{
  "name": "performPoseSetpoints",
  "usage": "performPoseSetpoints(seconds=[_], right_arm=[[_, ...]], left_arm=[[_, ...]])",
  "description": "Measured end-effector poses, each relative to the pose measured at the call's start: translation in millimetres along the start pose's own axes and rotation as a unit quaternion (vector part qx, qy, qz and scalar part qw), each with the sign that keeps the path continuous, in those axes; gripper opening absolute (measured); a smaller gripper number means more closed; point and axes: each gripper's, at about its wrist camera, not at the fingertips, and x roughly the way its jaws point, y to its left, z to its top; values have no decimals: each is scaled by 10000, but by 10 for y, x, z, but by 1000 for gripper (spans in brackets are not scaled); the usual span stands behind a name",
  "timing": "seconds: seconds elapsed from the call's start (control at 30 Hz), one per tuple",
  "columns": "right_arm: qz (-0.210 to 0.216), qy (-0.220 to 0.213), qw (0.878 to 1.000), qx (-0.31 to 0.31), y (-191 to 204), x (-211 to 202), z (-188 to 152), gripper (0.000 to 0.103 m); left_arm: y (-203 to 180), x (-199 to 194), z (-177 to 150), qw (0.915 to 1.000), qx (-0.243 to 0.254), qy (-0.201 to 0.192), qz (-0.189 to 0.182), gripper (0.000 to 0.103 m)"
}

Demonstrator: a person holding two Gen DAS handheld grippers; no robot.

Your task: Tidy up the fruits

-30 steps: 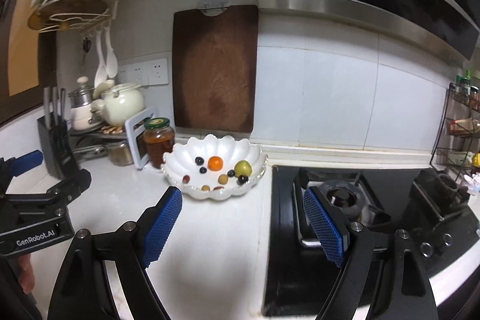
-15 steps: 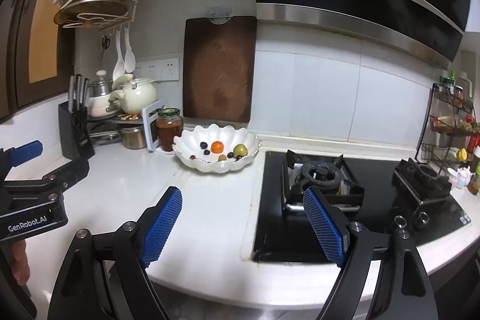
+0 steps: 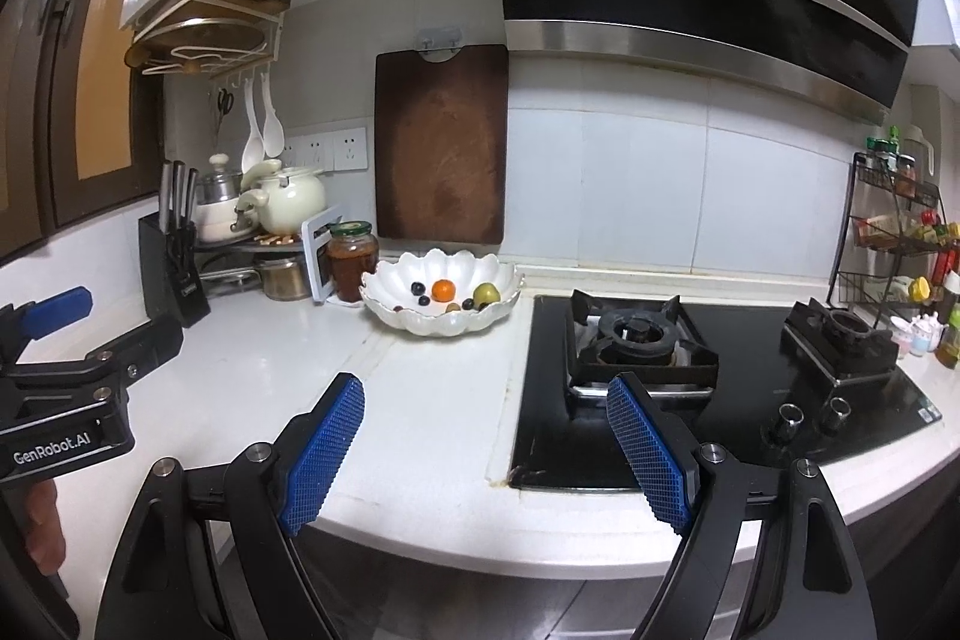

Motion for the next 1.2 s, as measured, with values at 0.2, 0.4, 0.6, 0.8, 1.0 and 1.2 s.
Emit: performPoseSetpoints(seconds=[0.2, 0.4, 0.6, 0.8, 1.0, 1.2], right_arm=[[20, -1, 10000, -27, 41, -26, -24, 84], [40, -25, 10000, -64, 83, -58, -34, 84], [59, -42, 10000, -67, 99, -68, -30, 84], [78, -57, 9999, -52, 94, -73, -30, 84], [71, -53, 9999, -50, 83, -75, -29, 84], [62, -55, 10000, -48, 81, -76, -25, 84]], left_arm=[[15, -24, -19, 10000, 9, -4, 32, 103], [46, -55, -42, 10000, -25, -38, 43, 103], [67, -79, -35, 10000, -30, -37, 25, 103], [63, -74, -21, 10000, -15, -51, -1, 103], [49, -64, -10, 10000, -2, -48, -27, 103], [42, -60, -10, 10000, -2, -49, -36, 103]])
